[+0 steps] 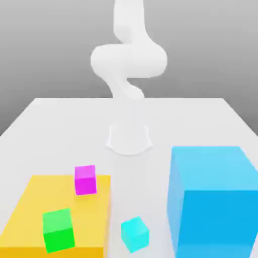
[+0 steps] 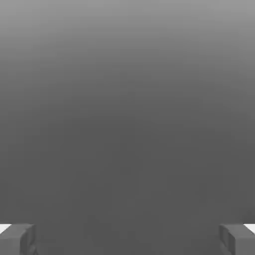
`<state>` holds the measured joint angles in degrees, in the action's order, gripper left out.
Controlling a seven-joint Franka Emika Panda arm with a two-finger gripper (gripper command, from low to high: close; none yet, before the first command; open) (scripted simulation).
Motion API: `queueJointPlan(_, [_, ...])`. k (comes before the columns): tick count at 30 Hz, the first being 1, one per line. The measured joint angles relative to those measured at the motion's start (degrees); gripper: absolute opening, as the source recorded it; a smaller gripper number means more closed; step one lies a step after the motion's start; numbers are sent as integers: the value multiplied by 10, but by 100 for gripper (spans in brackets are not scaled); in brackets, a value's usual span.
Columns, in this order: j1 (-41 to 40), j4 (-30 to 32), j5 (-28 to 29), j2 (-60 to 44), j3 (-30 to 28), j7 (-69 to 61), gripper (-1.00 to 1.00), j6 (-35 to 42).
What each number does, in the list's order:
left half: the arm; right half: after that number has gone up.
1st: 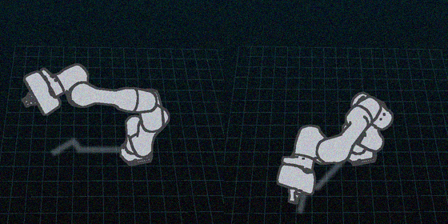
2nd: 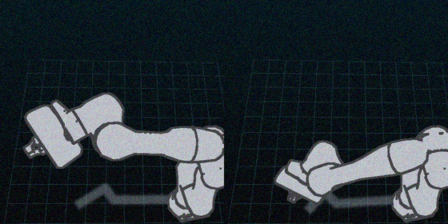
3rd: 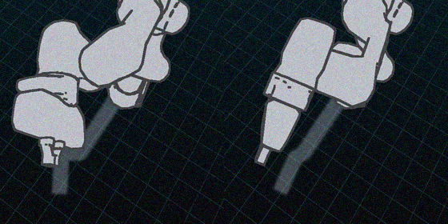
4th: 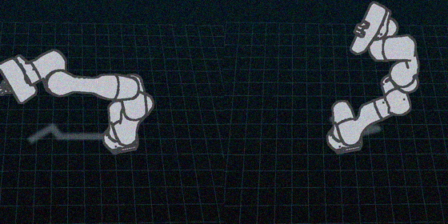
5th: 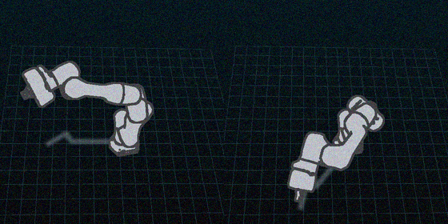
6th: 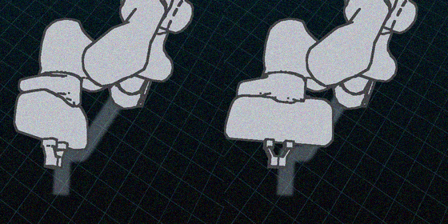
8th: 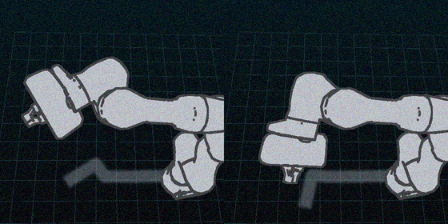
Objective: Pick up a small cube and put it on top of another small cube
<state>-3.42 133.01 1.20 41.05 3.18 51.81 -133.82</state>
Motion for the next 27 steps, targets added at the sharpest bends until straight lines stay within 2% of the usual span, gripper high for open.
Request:
queueJointPlan(11, [-118,54,81,-214,114,285,0,-89])
queueJointPlan(19, [-154,92,135,-368,145,487,0,-152])
queueJointPlan(23, [-155,113,136,-439,145,570,0,-188])
queueJointPlan(27, [-149,135,102,-503,149,626,0,-226])
